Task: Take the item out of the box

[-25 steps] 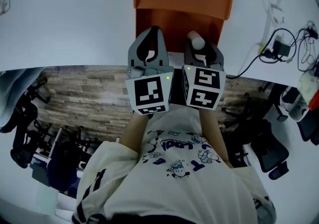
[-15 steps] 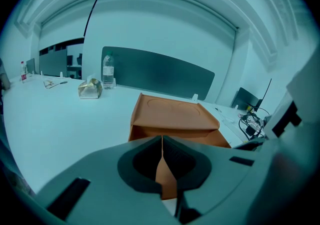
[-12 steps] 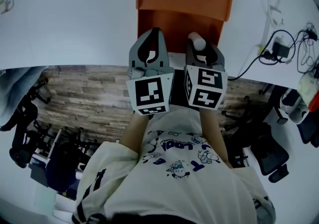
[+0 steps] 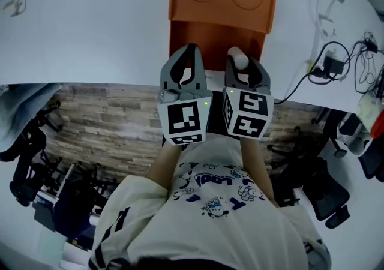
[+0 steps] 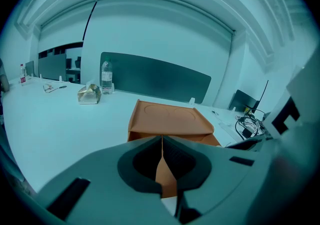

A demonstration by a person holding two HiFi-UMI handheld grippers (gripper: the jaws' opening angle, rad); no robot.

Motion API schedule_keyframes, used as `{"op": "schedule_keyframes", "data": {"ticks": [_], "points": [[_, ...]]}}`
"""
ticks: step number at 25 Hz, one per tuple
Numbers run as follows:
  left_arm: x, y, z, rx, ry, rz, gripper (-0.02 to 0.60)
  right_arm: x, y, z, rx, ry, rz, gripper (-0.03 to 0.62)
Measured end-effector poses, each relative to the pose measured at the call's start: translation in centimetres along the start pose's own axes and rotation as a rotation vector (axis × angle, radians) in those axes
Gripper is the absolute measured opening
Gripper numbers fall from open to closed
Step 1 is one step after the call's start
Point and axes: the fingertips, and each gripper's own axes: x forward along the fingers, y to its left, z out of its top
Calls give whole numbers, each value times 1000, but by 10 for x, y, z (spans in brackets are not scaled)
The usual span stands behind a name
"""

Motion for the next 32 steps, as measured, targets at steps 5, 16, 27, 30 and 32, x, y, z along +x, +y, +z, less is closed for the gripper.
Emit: {"op": "schedule_keyframes", "data": {"ticks": [5,16,27,30,32], "points": [[-7,-1,10,11,-25,3,21,-9,1,10,-8,-34,-3,193],[-25,-6,40,37,-94,12,21,-34,5,39,-13,-124,4,193],[-48,-13,70,61,-175,23,21,-65,7,66,-17,-228,7,193],[-55,-16,79,71,-201,25,21,-74,8,73,-21,-254,9,193],[-60,-17,86,76,-219,27,21,-80,9,78,-24,-274,11,193]]}}
